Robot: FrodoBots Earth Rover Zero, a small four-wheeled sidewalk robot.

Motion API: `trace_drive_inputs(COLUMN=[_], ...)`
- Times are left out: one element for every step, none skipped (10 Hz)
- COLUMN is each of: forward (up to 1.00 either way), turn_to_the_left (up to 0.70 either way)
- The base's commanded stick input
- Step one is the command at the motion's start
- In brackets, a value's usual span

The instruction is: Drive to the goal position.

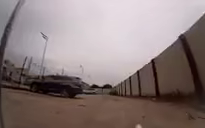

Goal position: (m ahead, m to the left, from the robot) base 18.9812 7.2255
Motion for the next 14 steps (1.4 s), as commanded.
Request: trace_drive_inputs(forward=[0.98,0.98,0.98,0.98,0.98,0.98,0.98,0.98,0.98,0.98,0.98,0.98,0.98,0.98], turn_to_the_left=[-0.28,-0.28,0.04,0.04,0.04,0.04,0.04,0.04,0.04,0.04,0.04,0.04,0.04,0.04])
